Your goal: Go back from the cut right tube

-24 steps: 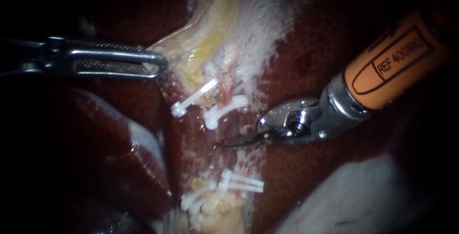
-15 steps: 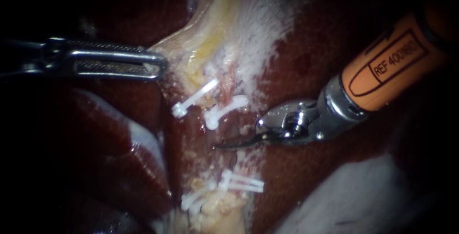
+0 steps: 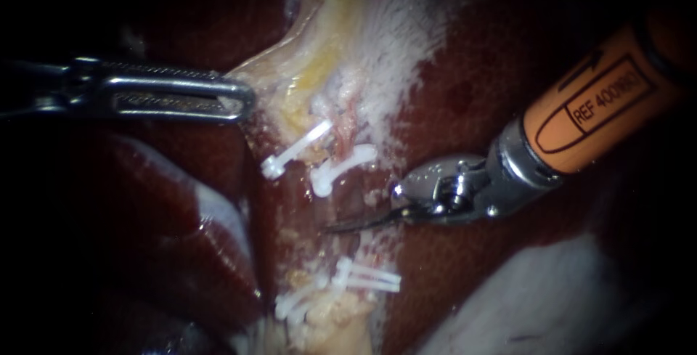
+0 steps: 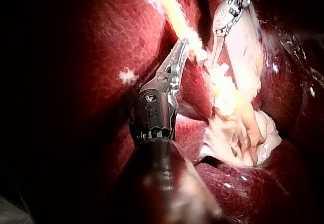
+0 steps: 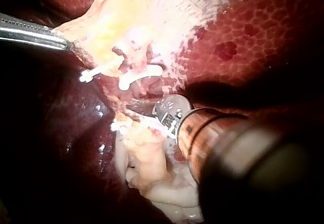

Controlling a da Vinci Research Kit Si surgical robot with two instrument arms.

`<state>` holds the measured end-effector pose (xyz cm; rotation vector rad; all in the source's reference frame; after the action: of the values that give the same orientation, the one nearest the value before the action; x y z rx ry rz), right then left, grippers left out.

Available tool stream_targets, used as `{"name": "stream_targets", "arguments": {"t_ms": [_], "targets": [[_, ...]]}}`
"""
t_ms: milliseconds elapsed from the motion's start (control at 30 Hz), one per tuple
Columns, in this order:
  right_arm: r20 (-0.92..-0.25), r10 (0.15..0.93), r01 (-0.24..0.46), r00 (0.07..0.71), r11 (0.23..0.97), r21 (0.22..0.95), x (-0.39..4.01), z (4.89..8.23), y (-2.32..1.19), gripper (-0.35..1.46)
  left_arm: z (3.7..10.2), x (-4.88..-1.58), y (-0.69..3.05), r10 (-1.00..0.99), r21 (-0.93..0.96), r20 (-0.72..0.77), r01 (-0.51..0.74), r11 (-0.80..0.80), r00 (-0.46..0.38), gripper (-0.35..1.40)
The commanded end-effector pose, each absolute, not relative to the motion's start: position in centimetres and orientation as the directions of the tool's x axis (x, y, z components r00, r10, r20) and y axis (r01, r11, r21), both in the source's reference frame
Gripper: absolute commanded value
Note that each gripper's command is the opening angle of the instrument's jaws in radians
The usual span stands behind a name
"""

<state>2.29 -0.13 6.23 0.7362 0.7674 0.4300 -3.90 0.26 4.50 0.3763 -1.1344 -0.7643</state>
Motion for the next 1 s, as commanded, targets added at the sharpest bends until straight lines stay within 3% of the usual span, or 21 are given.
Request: {"name": "stream_targets", "arguments": {"t_ms": [33, 367, 667, 1000], "targets": [[-0.472, 0.591, -0.086, 0.654, 0.678, 0.73, 2.29, 6.22, -0.12, 0.37, 4.5, -3.9, 0.26, -0.712, 0.628, 0.669, 0.352, 0.694, 0.211, -0.25], [-0.491, 0.576, -0.072, 0.653, 0.693, 0.717, 2.21, 6.2, -0.12, 0.57, 4.5, -3.88, 0.26, -0.712, 0.628, 0.67, 0.351, 0.695, 0.212, -0.25], [-0.529, 0.544, -0.044, 0.652, 0.723, 0.689, 1.97, 6.19, -0.1, 0.93, 4.52, -3.88, 0.25, -0.711, 0.627, 0.67, 0.351, 0.695, 0.212, -0.25], [-0.61, 0.481, -0.021, 0.629, 0.795, 0.606, 1.63, 6.1, 0.09, 1.13, 4.55, -3.86, 0.25, -0.711, 0.627, 0.671, 0.35, 0.696, 0.212, -0.25]]}}
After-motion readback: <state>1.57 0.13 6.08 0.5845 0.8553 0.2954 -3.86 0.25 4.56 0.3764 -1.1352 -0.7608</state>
